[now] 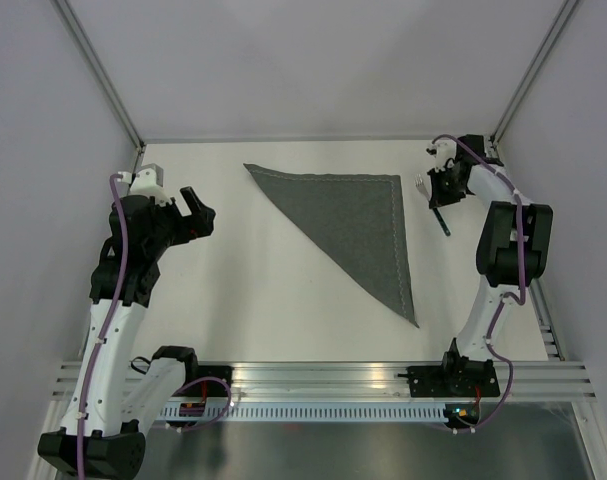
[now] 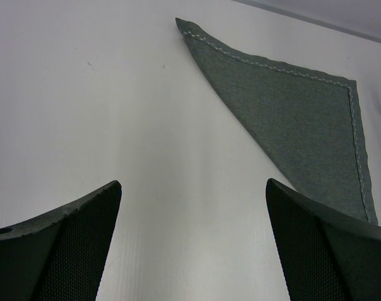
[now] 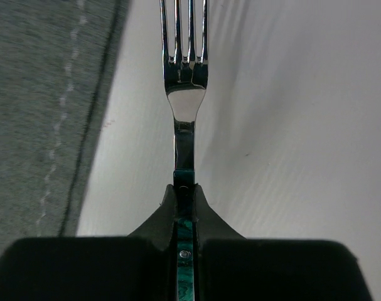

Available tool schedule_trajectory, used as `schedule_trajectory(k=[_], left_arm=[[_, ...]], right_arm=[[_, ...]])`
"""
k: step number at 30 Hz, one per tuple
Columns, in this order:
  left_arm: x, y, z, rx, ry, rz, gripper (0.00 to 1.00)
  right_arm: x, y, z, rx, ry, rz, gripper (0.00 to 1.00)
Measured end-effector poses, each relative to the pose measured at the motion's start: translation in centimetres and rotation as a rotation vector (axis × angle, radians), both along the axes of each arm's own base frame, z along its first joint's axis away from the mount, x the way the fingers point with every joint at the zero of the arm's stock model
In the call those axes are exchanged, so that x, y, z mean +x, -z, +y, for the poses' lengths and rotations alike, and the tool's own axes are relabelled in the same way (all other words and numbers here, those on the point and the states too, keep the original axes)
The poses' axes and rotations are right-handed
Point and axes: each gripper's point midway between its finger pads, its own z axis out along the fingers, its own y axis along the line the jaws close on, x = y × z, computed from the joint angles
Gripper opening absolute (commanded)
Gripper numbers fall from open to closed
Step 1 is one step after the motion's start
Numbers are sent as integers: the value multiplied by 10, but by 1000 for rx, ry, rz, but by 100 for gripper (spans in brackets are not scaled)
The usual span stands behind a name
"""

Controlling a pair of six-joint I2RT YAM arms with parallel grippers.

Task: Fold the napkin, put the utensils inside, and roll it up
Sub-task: Grab a utensil with the right arm, then place the utensil onto the napkin

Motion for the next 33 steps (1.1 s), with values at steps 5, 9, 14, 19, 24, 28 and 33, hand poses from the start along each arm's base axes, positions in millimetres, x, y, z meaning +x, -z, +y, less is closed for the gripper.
schedule_trajectory(k=[5, 9, 14, 19, 24, 28, 33], left_arm=[[0, 0, 0, 0, 0, 0, 100], [0, 0, 0, 0, 0, 2, 100], [1, 2, -1, -1, 3, 8, 100], [2, 2, -1, -2, 4, 10, 100], [3, 4, -1, -2, 4, 19, 100], [4, 7, -1, -1, 4, 27, 100], [6, 9, -1, -1, 4, 34, 100]], right_arm=[[-2, -54, 55, 0, -93, -81, 0], [-8, -87, 122, 23, -211, -141, 0], [-26, -90, 196, 75, -314, -119, 0], [-39, -72, 243, 83, -361, -75, 1], [-52, -51, 288, 70, -424, -63, 0], [-60, -30, 311, 61, -452, -40, 0], [-60, -7, 318, 41, -441, -16, 0]])
